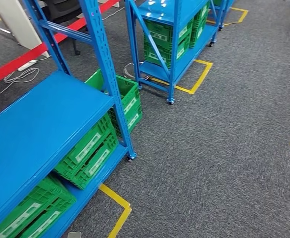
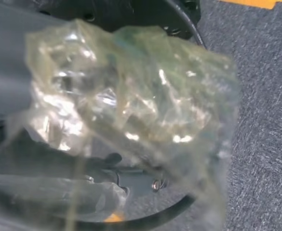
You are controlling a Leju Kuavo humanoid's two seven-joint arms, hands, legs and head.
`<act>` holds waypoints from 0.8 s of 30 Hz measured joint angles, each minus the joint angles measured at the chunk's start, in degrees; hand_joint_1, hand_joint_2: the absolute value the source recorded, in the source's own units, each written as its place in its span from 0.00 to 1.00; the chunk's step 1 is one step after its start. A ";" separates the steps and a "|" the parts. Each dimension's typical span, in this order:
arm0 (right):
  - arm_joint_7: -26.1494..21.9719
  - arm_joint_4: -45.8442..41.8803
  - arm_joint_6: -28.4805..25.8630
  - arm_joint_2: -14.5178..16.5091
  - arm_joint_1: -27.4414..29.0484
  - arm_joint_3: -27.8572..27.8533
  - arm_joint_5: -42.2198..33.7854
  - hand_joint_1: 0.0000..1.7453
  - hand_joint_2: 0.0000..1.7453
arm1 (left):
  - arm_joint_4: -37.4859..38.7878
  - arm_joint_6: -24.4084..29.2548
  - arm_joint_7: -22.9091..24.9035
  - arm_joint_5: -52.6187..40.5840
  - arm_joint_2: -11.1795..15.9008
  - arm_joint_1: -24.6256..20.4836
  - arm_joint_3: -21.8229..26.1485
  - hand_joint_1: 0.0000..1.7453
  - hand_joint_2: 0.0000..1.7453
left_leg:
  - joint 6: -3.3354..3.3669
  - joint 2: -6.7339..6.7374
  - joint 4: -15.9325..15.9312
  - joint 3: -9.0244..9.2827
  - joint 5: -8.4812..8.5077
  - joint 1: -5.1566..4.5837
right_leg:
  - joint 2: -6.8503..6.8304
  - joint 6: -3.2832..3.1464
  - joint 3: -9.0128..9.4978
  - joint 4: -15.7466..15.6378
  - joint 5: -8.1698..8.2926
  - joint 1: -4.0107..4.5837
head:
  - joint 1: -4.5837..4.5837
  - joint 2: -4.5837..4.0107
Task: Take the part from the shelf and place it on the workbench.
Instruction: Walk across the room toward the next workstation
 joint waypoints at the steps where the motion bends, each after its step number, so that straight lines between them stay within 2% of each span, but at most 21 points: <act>1: 0.00 0.00 -0.03 0.00 0.03 -0.03 0.02 0.00 0.00 | 0.00 -0.02 0.00 -0.03 0.00 0.05 0.01 0.00 0.00 | 0.08 0.24 1.86 -0.83 -0.28 0.00 | -0.84 -0.10 0.03 0.00 -0.09 0.16 | -0.01 0.00; 2: -0.01 -0.01 -0.03 0.00 -0.01 -0.07 0.08 0.00 0.00 | -0.01 -0.07 0.00 -0.10 0.00 0.12 0.02 0.00 0.00 | 0.29 0.38 1.49 -0.55 0.59 -0.05 | -1.60 -0.17 0.11 0.00 -0.18 0.32 | -0.01 0.00; 3: -0.04 -0.01 0.02 0.00 -0.09 -0.10 0.17 0.00 0.00 | -0.01 -0.12 0.00 -0.19 0.01 0.19 0.03 0.00 0.00 | 0.64 0.70 -1.12 0.89 2.41 -0.19 | -2.30 -0.21 0.28 0.00 -0.29 0.48 | -0.02 0.00; 5: -0.09 -0.01 0.23 0.01 -0.19 -0.13 0.34 0.00 0.00 | -0.03 -0.21 -0.01 -0.35 0.05 0.13 0.06 0.00 0.00 | 1.78 3.12 -8.95 5.09 5.85 -0.95 | -3.62 -0.14 0.71 -0.03 -0.62 0.77 | 0.01 0.00; 6: -0.11 -0.01 0.34 0.02 -0.20 -0.14 0.37 0.00 0.00 | -0.03 -0.24 -0.04 -0.39 0.08 -0.02 0.06 0.00 0.00 | 2.29 4.35 -11.85 6.58 6.58 -1.36 | -4.23 0.01 0.86 -0.04 -0.80 0.91 | 0.00 0.00; 7: -0.12 -0.01 0.42 0.02 -0.22 -0.15 0.37 0.00 0.00 | -0.04 -0.26 -0.07 -0.42 0.11 -0.13 0.07 0.00 0.00 | 2.68 5.20 -13.43 7.28 6.65 -1.71 | -4.88 0.20 0.93 -0.06 -0.94 0.99 | 0.06 0.00; 8: -0.13 -0.01 0.51 0.02 -0.30 -0.16 0.37 0.00 0.00 | -0.04 -0.28 -0.10 -0.43 0.14 -0.18 0.07 0.00 0.00 | 2.89 5.17 -13.83 7.33 6.37 -1.89 | -5.55 0.43 1.03 -0.13 -1.04 1.04 | 0.08 0.00; 9: -0.15 -0.01 0.57 0.01 -0.45 -0.17 0.38 0.00 0.00 | -0.04 -0.31 -0.13 -0.44 0.14 -0.11 0.07 0.00 0.00 | 3.10 4.53 -14.14 7.29 6.50 -1.92 | -6.21 0.65 1.23 -0.26 -1.08 1.03 | 0.08 0.00; 10: -0.20 -0.02 0.62 0.01 -0.58 -0.19 0.42 0.00 0.00 | -0.04 -0.33 -0.14 -0.46 0.11 0.04 0.08 0.00 0.00 | 3.27 3.88 -14.60 7.46 6.78 -1.80 | -6.10 0.90 1.31 -0.19 -1.29 0.99 | 0.13 0.00; 12: -0.35 -0.04 0.69 0.01 -0.67 -0.23 0.51 0.00 0.00 | -0.05 -0.37 -0.16 -0.56 0.07 0.12 0.10 0.00 0.00 | 3.69 2.51 -15.54 7.92 7.40 -1.30 | -3.36 1.40 0.29 2.33 -3.05 0.86 | 0.30 0.00; 14: -0.42 -0.05 0.69 -0.02 -0.52 -0.28 0.58 0.00 0.00 | -0.06 -0.42 -0.19 -0.79 0.02 -0.07 0.14 0.00 0.00 | 3.91 1.11 -15.83 8.05 7.67 -0.93 | 0.09 1.75 -3.25 9.34 -6.50 0.62 | 0.58 0.00; 15: -0.40 -0.05 0.69 -0.05 -0.40 -0.29 0.62 0.00 0.00 | -0.07 -0.43 -0.20 -0.87 0.01 -0.13 0.15 0.00 0.00 | 3.92 0.31 -15.79 8.05 7.66 -0.86 | 0.75 1.91 -5.27 13.09 -7.82 0.50 | 0.66 0.00; 16: -0.38 -0.05 0.69 -0.09 -0.28 -0.31 0.66 0.00 0.00 | -0.07 -0.44 -0.20 -0.96 -0.01 -0.12 0.15 0.00 0.00 | 3.87 -0.52 -15.76 8.11 7.62 -0.81 | 1.00 2.08 -6.74 15.46 -8.14 0.39 | 0.68 0.00; 17: -0.38 -0.05 0.69 -0.14 -0.17 -0.32 0.70 0.00 0.00 | -0.07 -0.46 -0.20 -1.01 -0.03 -0.07 0.16 0.00 0.00 | 3.76 -1.38 -15.71 8.24 7.55 -0.71 | 1.08 2.26 -7.26 15.72 -7.24 0.27 | 0.68 0.00; 18: -0.38 -0.05 0.69 -0.17 -0.11 -0.34 0.74 0.00 0.00 | -0.07 -0.48 -0.20 -1.03 -0.07 -0.02 0.17 0.00 0.00 | 3.55 -2.23 -15.62 8.42 7.41 -0.56 | 1.22 2.46 -6.57 13.52 -5.18 0.11 | 0.67 0.00; 19: -0.39 -0.05 0.68 -0.20 -0.10 -0.36 0.78 0.00 0.00 | -0.07 -0.49 -0.20 -1.05 -0.10 0.01 0.19 0.00 0.00 | 3.23 -3.05 -15.44 8.63 7.19 -0.35 | 1.84 2.74 -4.99 9.55 -2.58 -0.17 | 0.68 0.00; 20: -0.40 -0.03 0.68 -0.21 -0.10 -0.37 0.85 0.00 0.00 | -0.07 -0.52 -0.20 -1.13 -0.09 0.00 0.25 0.00 0.00 | 2.80 -3.79 -15.16 8.70 6.92 -0.25 | 3.31 3.06 -3.27 5.68 -0.85 -0.45 | 0.75 0.00; 21: -0.42 0.03 0.66 -0.21 -0.11 -0.38 0.95 0.00 0.00 | -0.07 -0.54 -0.20 -1.25 -0.08 -0.07 0.32 0.00 0.00 | 2.39 -4.51 -14.76 8.60 6.68 -0.17 | 4.68 3.10 -1.75 2.66 0.22 -0.69 | 0.86 0.01; 22: -0.42 0.08 0.65 -0.20 -0.12 -0.38 1.07 0.00 0.00 | -0.07 -0.55 -0.22 -1.37 -0.06 -0.11 0.40 0.00 0.00 | 2.01 -5.14 -14.45 8.40 6.54 -0.12 | 5.75 3.00 -0.83 0.98 0.49 -0.81 | 0.92 0.01; 23: -0.41 0.14 0.63 -0.22 -0.10 -0.40 1.18 0.00 0.00 | -0.07 -0.56 -0.25 -1.49 -0.04 -0.11 0.49 0.00 0.00 | 1.69 -5.75 -14.27 8.13 6.54 -0.09 | 6.23 2.72 -0.50 0.68 0.13 -0.75 | 0.93 0.01; 24: -0.42 0.16 0.60 -0.25 -0.11 -0.44 1.26 0.00 0.00 | -0.07 -0.56 -0.28 -1.55 -0.04 -0.06 0.59 0.00 0.00 | 1.46 -6.35 -14.19 7.91 6.63 0.03 | 5.70 2.25 -0.33 0.65 0.16 -0.65 | 0.93 0.01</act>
